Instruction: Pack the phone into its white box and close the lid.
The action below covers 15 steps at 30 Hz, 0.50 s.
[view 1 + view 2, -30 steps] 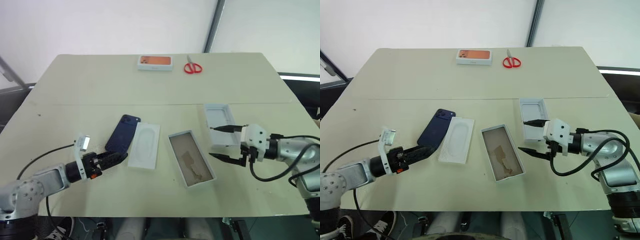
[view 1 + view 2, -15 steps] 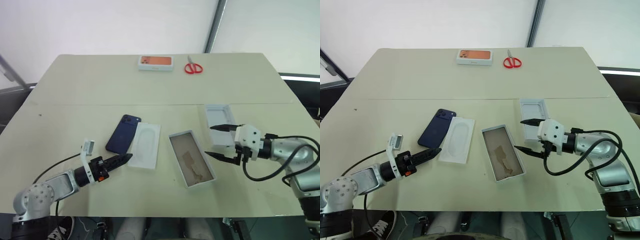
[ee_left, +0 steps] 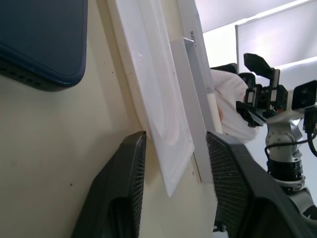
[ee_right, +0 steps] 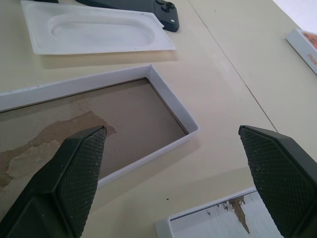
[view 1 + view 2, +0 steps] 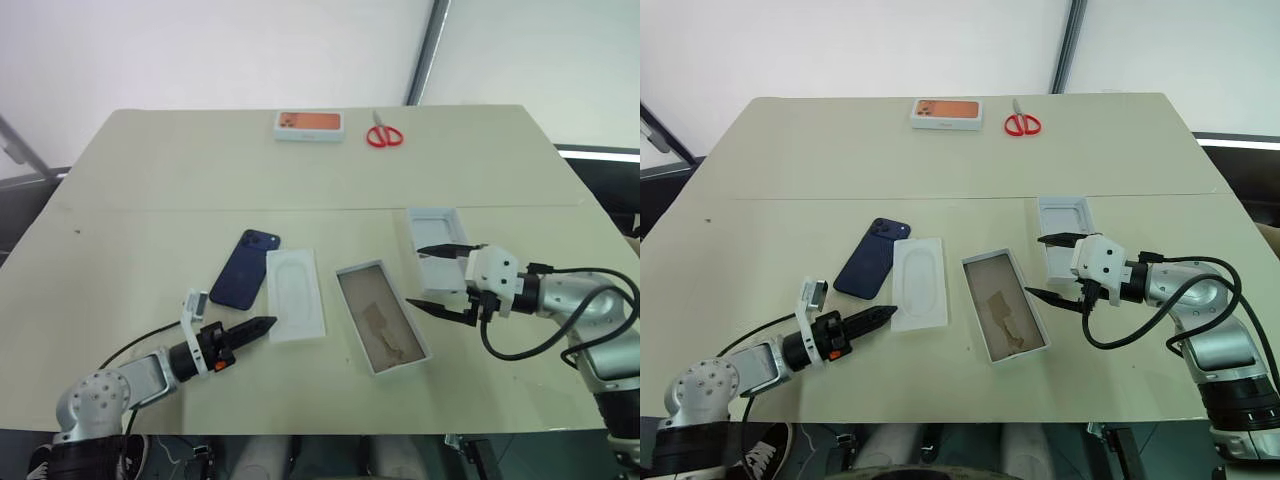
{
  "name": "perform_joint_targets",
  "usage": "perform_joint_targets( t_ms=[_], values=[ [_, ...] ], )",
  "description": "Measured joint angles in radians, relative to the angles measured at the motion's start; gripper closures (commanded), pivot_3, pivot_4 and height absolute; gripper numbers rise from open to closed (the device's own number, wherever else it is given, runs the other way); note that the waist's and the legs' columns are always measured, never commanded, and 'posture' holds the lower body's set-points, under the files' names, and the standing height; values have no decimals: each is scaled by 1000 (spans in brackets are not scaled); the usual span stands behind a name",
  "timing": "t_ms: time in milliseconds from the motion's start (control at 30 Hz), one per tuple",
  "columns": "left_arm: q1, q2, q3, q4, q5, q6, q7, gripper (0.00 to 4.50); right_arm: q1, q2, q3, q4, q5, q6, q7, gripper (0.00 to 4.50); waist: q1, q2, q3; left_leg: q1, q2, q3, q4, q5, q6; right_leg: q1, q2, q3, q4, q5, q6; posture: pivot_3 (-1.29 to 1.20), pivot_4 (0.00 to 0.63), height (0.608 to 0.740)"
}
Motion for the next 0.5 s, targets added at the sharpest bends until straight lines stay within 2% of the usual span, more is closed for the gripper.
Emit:
perform_joint_targets(
  t_ms=[300,400,467,500],
  values=[
    [16,38,-18,3,12,-3,-49,2335,-9,7,1,-6,0,2,-8,0,0,0,0,0,0,0,0,0,0,0,0,0,0,0,0,0,150,740],
    [15,38,-26,4,23,-8,-64,3164,-15,11,7,-6,-1,2,-11,0,0,0,0,0,0,0,0,0,0,0,0,0,0,0,0,0,150,740],
    [10,38,-29,-8,21,-7,-83,4194,-20,11,8,-6,-1,2,-12,0,2,4,-2,0,0,0,0,0,0,1,-1,0,-1,0,-1,0,150,740],
    [9,39,-31,-12,21,-8,-90,4465,-22,11,9,-6,-1,2,-13,0,4,6,-3,1,0,0,0,0,0,1,-1,0,-1,0,-1,0,150,740]
  ],
)
